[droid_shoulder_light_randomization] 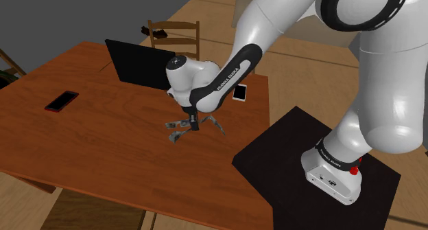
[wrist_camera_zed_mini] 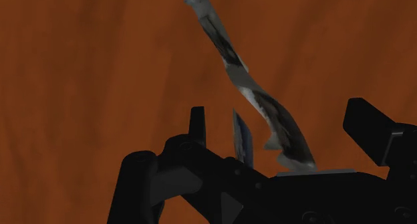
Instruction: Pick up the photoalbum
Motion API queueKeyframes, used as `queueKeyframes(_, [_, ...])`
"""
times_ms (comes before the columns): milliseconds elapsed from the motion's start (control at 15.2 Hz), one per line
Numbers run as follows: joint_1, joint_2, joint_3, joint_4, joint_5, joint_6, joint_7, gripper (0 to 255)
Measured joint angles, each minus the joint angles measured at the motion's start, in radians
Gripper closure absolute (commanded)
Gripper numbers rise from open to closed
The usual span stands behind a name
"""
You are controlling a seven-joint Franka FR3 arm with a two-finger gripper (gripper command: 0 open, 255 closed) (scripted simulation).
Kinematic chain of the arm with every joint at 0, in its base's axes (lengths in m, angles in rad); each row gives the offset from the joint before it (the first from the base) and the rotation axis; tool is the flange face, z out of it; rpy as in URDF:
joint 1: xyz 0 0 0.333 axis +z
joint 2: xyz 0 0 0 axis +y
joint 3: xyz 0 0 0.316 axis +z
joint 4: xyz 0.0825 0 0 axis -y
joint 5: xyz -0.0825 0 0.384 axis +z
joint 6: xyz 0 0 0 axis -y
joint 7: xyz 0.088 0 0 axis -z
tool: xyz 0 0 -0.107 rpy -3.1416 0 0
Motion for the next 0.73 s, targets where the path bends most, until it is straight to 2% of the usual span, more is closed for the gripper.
queueKeyframes(198, [0.007,0.035,-0.009,0.009,-0.013,0.025,0.012,0])
queueKeyframes(264, [0.008,0.039,-0.01,0.01,-0.015,0.027,0.014,255])
queueKeyframes(726, [0.009,0.043,-0.011,0.012,-0.017,0.031,0.015,255])
